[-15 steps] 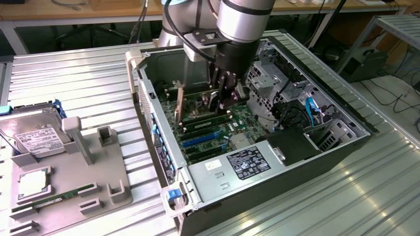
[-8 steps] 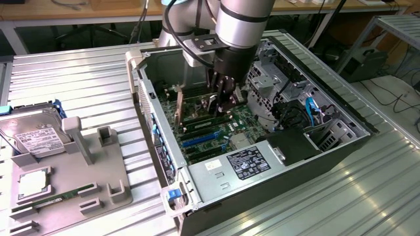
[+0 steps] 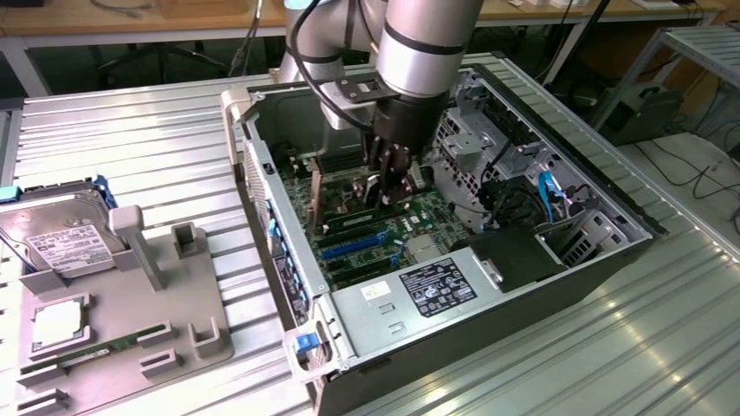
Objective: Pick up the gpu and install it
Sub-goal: 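Insert the gpu into the slot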
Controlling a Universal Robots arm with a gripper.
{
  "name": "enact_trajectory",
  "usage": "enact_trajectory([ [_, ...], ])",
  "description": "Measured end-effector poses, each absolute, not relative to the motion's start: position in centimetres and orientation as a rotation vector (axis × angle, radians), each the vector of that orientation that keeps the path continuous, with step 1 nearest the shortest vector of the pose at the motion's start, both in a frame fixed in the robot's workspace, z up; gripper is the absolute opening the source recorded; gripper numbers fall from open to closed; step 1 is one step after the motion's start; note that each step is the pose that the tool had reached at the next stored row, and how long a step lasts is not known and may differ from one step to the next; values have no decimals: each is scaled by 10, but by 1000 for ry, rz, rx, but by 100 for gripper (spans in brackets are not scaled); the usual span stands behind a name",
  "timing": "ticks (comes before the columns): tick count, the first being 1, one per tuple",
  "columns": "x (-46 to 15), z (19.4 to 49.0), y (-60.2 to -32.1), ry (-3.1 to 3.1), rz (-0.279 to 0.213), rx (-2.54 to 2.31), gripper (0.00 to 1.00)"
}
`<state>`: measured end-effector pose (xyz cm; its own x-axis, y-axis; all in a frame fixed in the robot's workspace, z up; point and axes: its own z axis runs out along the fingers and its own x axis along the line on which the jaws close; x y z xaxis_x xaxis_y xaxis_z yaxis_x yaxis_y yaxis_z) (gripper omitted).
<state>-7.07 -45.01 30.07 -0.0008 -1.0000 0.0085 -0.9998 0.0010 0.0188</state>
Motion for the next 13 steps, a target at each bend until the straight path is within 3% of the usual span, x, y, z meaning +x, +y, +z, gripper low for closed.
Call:
enact_trajectory([
  [13, -73, 283, -449, -2216, 3, 2214, 29],
])
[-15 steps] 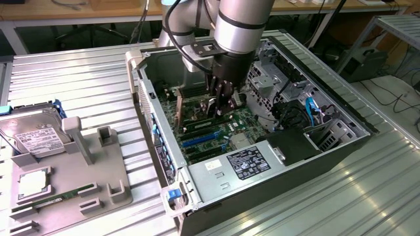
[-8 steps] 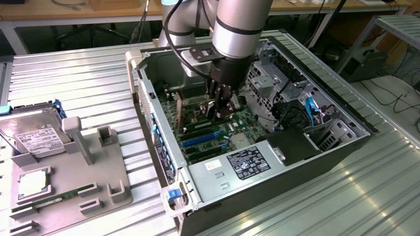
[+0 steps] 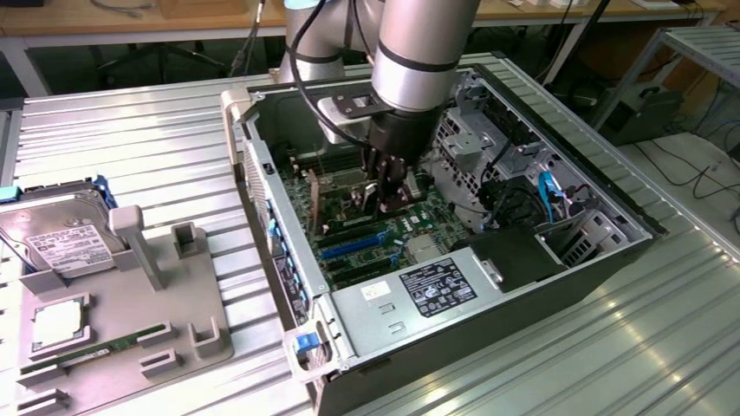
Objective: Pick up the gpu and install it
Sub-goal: 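Insert the gpu into the slot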
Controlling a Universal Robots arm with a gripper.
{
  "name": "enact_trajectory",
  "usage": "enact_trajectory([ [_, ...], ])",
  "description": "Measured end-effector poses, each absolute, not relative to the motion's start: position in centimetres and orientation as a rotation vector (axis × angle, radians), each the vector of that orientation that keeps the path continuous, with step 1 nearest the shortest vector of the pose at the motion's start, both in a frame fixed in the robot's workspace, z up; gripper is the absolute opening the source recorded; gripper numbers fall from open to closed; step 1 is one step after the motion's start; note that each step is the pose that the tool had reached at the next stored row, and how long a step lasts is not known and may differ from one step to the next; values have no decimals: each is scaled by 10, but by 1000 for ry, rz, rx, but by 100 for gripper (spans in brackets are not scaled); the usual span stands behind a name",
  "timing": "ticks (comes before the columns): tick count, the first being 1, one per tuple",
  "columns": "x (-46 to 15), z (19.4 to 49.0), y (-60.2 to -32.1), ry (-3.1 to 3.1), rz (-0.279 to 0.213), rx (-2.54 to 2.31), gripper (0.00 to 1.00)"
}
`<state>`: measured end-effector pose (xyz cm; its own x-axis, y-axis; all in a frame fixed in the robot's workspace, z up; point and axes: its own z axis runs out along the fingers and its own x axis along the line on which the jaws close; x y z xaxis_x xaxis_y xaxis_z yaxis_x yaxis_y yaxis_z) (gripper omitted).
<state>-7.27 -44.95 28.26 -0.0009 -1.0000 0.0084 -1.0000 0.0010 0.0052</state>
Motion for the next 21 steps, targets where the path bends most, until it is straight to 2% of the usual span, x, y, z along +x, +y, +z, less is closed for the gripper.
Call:
enact_trajectory([
  [21, -86, 249, -449, -2215, 3, 2215, 29],
])
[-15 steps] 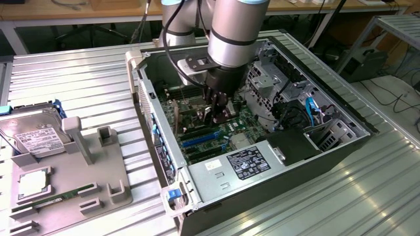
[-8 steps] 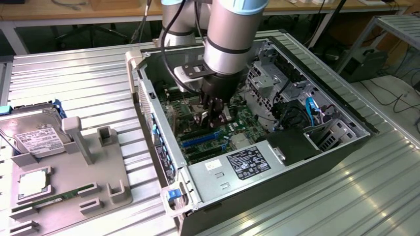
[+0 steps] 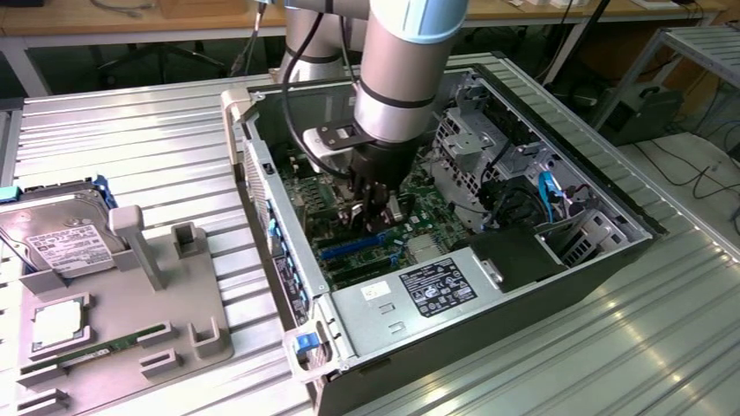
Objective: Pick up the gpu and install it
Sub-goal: 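Insert the gpu into the slot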
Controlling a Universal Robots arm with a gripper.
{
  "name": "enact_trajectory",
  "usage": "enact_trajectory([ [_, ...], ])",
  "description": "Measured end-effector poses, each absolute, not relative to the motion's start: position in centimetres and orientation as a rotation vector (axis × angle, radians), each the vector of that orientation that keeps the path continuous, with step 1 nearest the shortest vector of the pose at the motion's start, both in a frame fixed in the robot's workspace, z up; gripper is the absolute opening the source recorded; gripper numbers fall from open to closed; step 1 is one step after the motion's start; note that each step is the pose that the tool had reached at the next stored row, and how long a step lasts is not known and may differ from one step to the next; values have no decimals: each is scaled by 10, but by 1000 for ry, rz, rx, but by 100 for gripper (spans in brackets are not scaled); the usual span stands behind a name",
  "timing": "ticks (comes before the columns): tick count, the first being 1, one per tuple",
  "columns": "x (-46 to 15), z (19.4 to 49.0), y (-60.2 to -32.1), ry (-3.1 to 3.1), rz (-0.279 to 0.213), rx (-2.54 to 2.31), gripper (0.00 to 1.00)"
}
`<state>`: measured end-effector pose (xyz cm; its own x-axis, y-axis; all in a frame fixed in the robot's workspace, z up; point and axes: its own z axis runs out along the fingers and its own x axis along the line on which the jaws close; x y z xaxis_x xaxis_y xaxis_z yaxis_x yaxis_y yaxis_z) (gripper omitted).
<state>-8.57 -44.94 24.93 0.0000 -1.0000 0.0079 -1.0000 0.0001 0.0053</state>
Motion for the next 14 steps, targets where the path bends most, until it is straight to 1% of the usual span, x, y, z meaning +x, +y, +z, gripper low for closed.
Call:
enact_trajectory([
  [6, -88, 243, -450, -2221, 3, 2209, 29],
  [14, -90, 241, -453, -2238, 3, 2191, 29],
])
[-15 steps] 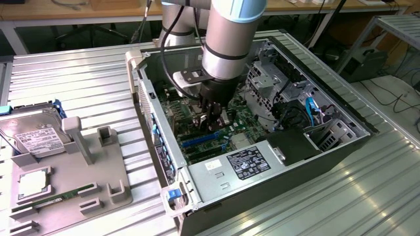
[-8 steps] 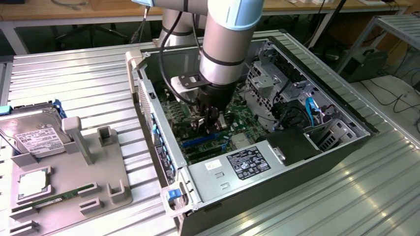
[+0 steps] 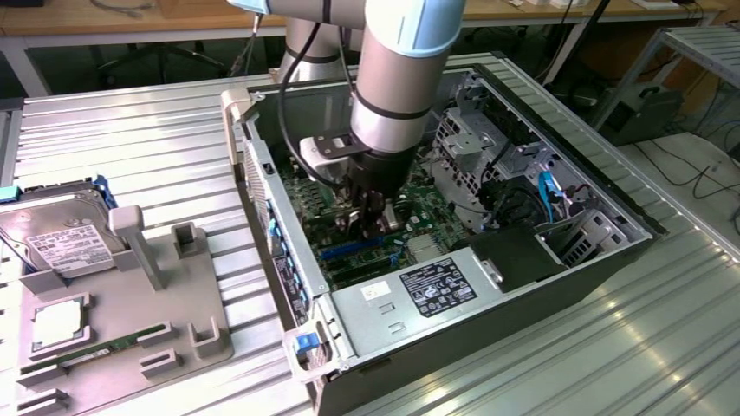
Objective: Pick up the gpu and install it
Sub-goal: 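Insert the gpu into the slot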
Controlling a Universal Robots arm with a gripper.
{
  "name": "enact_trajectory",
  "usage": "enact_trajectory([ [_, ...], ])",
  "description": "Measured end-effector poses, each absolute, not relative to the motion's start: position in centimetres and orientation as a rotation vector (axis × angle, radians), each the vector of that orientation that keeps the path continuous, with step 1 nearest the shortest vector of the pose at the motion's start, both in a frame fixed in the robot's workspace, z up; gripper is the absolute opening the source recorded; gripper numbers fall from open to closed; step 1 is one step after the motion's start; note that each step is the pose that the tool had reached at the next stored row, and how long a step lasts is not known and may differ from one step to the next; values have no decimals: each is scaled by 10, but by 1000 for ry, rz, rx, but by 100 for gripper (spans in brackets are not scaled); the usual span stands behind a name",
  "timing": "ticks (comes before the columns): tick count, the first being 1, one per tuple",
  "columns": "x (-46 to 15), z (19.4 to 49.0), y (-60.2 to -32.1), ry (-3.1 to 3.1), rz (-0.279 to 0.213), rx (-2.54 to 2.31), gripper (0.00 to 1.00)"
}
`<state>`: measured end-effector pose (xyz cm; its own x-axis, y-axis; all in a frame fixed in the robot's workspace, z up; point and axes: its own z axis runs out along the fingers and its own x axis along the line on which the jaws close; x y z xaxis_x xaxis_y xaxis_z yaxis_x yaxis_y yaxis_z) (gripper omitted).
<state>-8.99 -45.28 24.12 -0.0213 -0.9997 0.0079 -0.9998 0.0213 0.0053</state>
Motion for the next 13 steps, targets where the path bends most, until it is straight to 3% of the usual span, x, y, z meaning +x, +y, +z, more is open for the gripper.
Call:
enact_trajectory([
  [13, -96, 232, -452, -2241, 3, 2188, 29],
])
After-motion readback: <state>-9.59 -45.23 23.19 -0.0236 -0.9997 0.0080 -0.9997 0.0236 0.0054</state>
